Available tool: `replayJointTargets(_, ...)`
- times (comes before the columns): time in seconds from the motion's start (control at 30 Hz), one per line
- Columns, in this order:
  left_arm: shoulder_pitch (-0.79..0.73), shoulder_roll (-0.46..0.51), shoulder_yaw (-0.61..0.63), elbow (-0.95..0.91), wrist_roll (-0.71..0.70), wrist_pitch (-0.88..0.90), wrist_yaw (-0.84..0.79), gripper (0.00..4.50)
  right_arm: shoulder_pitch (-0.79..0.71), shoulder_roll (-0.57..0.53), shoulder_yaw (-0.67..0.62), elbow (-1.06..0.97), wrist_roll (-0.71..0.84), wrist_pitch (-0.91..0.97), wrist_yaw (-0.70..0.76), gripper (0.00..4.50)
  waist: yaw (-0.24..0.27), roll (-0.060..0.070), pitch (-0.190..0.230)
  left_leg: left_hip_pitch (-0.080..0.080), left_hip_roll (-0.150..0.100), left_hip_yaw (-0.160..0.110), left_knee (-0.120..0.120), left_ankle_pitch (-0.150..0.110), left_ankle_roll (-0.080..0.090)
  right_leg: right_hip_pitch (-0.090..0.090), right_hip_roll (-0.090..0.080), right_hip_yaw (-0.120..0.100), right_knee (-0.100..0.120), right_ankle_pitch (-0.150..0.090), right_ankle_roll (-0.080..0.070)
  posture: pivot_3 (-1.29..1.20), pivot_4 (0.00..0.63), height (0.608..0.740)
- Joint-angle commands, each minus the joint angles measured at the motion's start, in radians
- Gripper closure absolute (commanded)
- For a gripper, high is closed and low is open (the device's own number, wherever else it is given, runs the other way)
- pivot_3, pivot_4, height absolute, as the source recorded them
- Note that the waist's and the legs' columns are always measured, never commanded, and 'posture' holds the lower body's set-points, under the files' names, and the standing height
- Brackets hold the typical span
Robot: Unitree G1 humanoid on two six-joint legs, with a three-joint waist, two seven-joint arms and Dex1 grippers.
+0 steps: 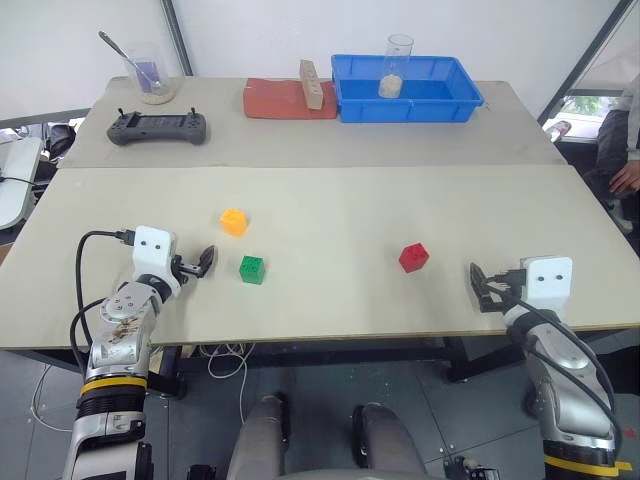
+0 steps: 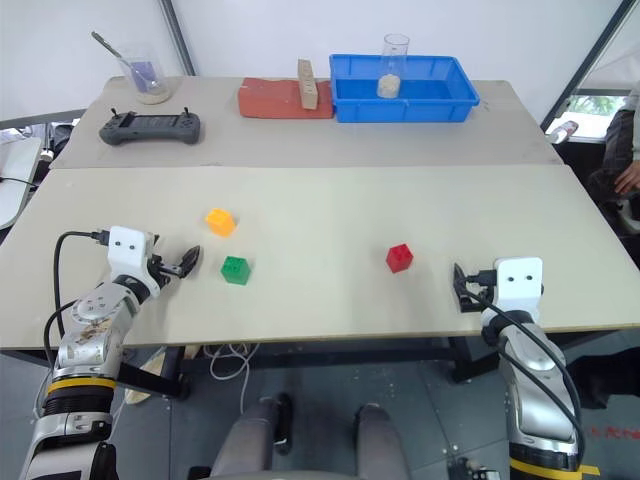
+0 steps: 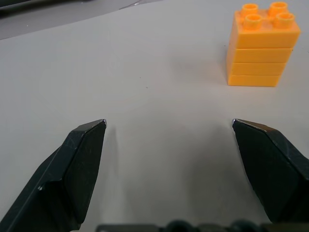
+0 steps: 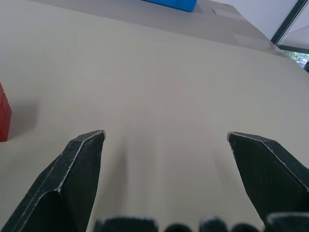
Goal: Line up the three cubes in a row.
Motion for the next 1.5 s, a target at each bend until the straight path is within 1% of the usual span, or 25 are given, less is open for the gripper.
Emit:
replayJointTargets(0.03, 0.009, 0.019, 0.026, -0.039, -0.03, 0.002, -0.024, 0.06, -0.008, -0.015, -0.013, -0.044, -0.001, -0.007, 0.005, 0.0, 0.0, 0.0, 0.0, 0.0, 0.0, 0.0, 0.0, 0.0, 0.0, 0.0, 0.0, 0.0, 0.0, 0.0, 0.0, 0.0, 0.15, 0.74)
replayJointTargets(0.1, 0.006, 0.025, 0.043, -0.06, -0.077, 0.007, -0.074, 0.06, -0.004, -0.028, -0.013, -0.057, 0.005, -0.003, 0.023, 0.0, 0.0, 0.0, 0.0, 0.0, 0.0, 0.0, 0.0, 0.0, 0.0, 0.0, 0.0, 0.0, 0.0, 0.0, 0.0, 0.0, 0.15, 0.74)
replayJointTargets(0.17, 0.002, 0.061, 0.031, -0.097, -0.12, 0.028, -0.173, 0.06, -0.001, -0.037, -0.011, -0.079, 0.022, 0.014, 0.047, 0.0, 0.0, 0.0, 0.0, 0.0, 0.0, 0.0, 0.0, 0.0, 0.0, 0.0, 0.0, 0.0, 0.0, 0.0, 0.0, 0.0, 0.15, 0.74)
replayJointTargets(0.27, -0.043, 0.142, 0.011, -0.155, -0.186, 0.077, -0.326, 0.06, 0.01, -0.059, -0.003, -0.138, 0.069, 0.057, 0.108, 0.0, 0.0, 0.0, 0.0, 0.0, 0.0, 0.0, -0.001, 0.0, 0.0, -0.001, 0.0, 0.0, 0.0, -0.001, -0.001, 0.0, 0.15, 0.74)
replayJointTargets(0.37, -0.128, 0.215, -0.019, -0.192, -0.248, 0.14, -0.465, 0.06, 0.028, -0.079, 0.015, -0.197, 0.13, 0.096, 0.18, 0.0, 0.01, 0.0, 0.0, 0.0, 0.0, 0.0, -0.001, 0.0, 0.0, 0.0, -0.001, -0.001, -0.001, -0.003, -0.006, 0.0, 0.15, 0.74)
replayJointTargets(0.43, -0.194, 0.253, -0.062, -0.229, -0.297, 0.203, -0.571, 0.06, 0.035, -0.087, 0.039, -0.228, 0.167, 0.12, 0.222, 0.0, 0.014, 0.0, 0.0, -0.001, 0.0, 0.0, 0.0, 0.0, 0.0, 0.001, -0.001, -0.002, -0.001, -0.004, -0.007, 0.0, 0.15, 0.74)
replayJointTargets(0.5, -0.249, 0.27, -0.121, -0.273, -0.336, 0.247, -0.675, 0.06, 0.029, -0.087, 0.069, -0.244, 0.185, 0.143, 0.239, 0.0, 0.014, 0.0, 0.0, -0.001, 0.0, 0.001, 0.0, 0.0, 0.0, 0.001, -0.001, -0.001, -0.002, -0.004, -0.007, 0.0, 0.15, 0.74)
replayJointTargets(0.67, -0.342, 0.261, -0.277, -0.347, -0.359, 0.261, -0.87, 0.06, -0.025, -0.042, 0.142, -0.202, 0.136, 0.166, 0.177, 0.0, 0.011, 0.0, 0.0, -0.001, 0.0, 0.001, 0.0, 0.0, 0.0, 0.001, 0.0, 0.0, -0.001, -0.004, -0.007, 0.0, 0.15, 0.74)
replayJointTargets(0.73, -0.38, 0.238, -0.312, -0.331, -0.347, 0.234, -0.905, 0.06, -0.044, -0.01, 0.166, -0.172, 0.104, 0.168, 0.132, 0.0, 0.009, 0.0, 0.0, -0.001, 0.0, 0.001, 0.001, 0.0, 0.0, 0.0, 0.001, 0.0, -0.001, -0.004, -0.006, 0.0, 0.15, 0.74)
replayJointTargets(0.8, -0.418, 0.208, -0.323, -0.303, -0.347, 0.226, -0.91, 0.06, -0.056, 0.019, 0.187, -0.144, 0.068, 0.145, 0.093, 0.0, 0.009, 0.0, 0.0, -0.001, 0.0, 0.0, 0.001, 0.0, 0.0, 0.0, 0.002, 0.0, 0.0, -0.003, -0.005, 0.0, 0.15, 0.74)
replayJointTargets(0.87, -0.441, 0.19, -0.323, -0.29, -0.355, 0.229, -0.921, 0.06, -0.066, 0.049, 0.2, -0.115, 0.04, 0.125, 0.06, 0.0, 0.009, 0.0, 0.0, -0.001, 0.0, -0.001, 0.001, 0.004, 0.006, 0.0, 0.002, 0.0, 0.0, -0.003, -0.003, 0.0, 0.15, 0.74)
replayJointTargets(1.03, -0.453, 0.18, -0.325, -0.274, -0.35, 0.221, -0.947, 0.06, -0.1, 0.102, 0.234, -0.035, 0.003, 0.073, 0.028, 0.0, 0.0, 0.0, 0.0, -0.001, 0.0, -0.001, 0.001, 0.005, 0.008, 0.0, 0.002, 0.0, 0.0, -0.002, -0.001, 0.0, 0.15, 0.74)
replayJointTargets(1.2, -0.457, 0.18, -0.323, -0.244, -0.335, 0.201, -0.964, 0.06, -0.15, 0.124, 0.221, 0.057, -0.017, 0.018, 0.005, 0.0, -0.001, 0.0, 0.0, -0.001, 0.0, -0.001, 0.001, 0.005, 0.008, 0.0, 0.002, 0.0, 0.0, -0.002, -0.001, 0.0, 0.15, 0.74)
replayJointTargets(1.3, -0.456, 0.18, -0.321, -0.238, -0.329, 0.196, -0.967, 0.0, -0.172, 0.128, 0.215, 0.094, -0.013, -0.021, 0.012, 0.81, 0.001, 0.0, 0.0, -0.001, 0.0, -0.001, 0.001, 0.005, 0.008, 0.0, 0.002, 0.0, 0.0, -0.002, -0.001, 0.0, 0.15, 0.74)
replayJointTargets(1.5, -0.437, 0.185, -0.308, -0.255, -0.334, 0.214, -0.954, 0.0, -0.171, 0.133, 0.225, 0.098, 0.006, -0.046, 0.044, 2.87, -0.001, 0.0, 0.0, -0.001, 0.0, -0.001, 0.001, 0.005, 0.008, 0.0, 0.002, 0.0, 0.001, -0.002, 0.0, 0.0, 0.15, 0.74)
